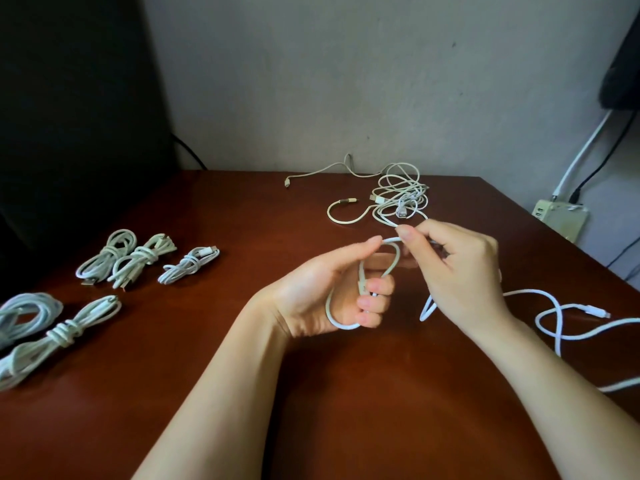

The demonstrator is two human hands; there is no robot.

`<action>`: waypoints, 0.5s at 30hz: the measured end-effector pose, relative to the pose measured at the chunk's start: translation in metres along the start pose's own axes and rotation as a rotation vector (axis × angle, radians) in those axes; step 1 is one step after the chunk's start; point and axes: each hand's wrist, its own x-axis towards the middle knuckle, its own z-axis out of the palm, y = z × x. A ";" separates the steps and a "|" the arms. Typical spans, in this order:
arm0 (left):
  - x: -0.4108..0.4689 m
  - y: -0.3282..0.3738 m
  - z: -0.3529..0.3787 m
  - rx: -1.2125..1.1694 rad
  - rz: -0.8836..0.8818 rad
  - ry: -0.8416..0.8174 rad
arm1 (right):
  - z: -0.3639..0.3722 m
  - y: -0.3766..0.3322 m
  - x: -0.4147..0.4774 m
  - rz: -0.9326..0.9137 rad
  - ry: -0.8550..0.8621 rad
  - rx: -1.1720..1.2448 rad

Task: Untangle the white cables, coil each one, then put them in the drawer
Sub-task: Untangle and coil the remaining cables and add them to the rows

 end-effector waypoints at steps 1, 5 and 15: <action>0.001 -0.001 0.001 0.036 0.012 0.036 | 0.001 0.000 0.000 0.016 -0.002 -0.020; 0.002 -0.001 0.006 0.168 0.089 0.204 | 0.001 -0.002 -0.001 0.090 -0.072 -0.090; 0.006 0.010 0.004 0.035 0.438 0.573 | -0.003 -0.015 0.002 0.187 -0.639 -0.455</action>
